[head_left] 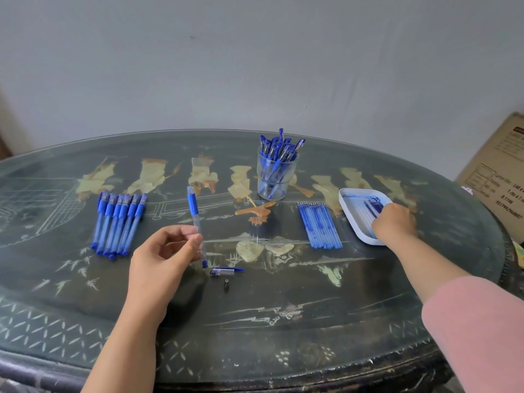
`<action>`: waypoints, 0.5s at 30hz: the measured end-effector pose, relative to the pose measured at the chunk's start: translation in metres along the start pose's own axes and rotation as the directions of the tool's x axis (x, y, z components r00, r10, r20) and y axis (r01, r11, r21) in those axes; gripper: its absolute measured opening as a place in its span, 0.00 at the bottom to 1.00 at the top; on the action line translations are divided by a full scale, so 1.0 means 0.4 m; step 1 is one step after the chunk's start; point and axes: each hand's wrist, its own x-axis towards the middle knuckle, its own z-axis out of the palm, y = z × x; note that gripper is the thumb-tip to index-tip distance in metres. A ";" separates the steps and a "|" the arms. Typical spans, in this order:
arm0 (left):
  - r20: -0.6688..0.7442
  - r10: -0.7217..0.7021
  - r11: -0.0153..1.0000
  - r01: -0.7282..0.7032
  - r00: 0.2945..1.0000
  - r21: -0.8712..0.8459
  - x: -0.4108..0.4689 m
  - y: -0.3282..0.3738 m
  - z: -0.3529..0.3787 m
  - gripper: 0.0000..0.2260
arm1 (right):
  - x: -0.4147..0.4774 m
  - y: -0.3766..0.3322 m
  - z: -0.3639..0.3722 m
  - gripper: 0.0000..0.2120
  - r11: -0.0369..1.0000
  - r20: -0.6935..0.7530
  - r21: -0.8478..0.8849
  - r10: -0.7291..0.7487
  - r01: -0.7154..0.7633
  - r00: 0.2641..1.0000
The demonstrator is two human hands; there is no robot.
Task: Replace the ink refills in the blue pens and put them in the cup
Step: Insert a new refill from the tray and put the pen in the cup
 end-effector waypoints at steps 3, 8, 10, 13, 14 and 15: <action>-0.007 0.001 1.000 -0.001 1.000 0.006 0.002 -0.002 0.001 0.04 | -0.003 0.001 -0.002 0.15 1.000 -0.002 0.005 0.009 -0.009 1.000; -0.009 0.007 1.000 -0.007 1.000 0.010 0.003 -0.003 0.001 0.04 | -0.008 0.002 -0.005 0.15 1.000 0.011 -0.002 0.006 -0.006 1.000; -0.006 0.006 1.000 -0.006 1.000 0.009 0.005 -0.004 0.000 0.04 | -0.010 0.000 -0.005 0.14 1.000 0.011 -0.009 0.010 -0.009 1.000; 0.000 0.002 1.000 -0.002 1.000 0.014 0.005 -0.006 0.000 0.04 | -0.011 0.000 -0.004 0.14 1.000 0.008 -0.011 0.016 -0.015 1.000; 0.000 0.002 1.000 -0.002 1.000 0.014 0.004 -0.006 -0.001 0.04 | -0.010 0.000 -0.003 0.14 1.000 0.003 -0.011 0.018 -0.018 1.000; 0.001 0.003 1.000 -0.003 1.000 0.014 0.004 -0.006 -0.001 0.04 | -0.010 0.001 -0.003 0.14 1.000 -0.001 -0.006 0.019 -0.019 1.000</action>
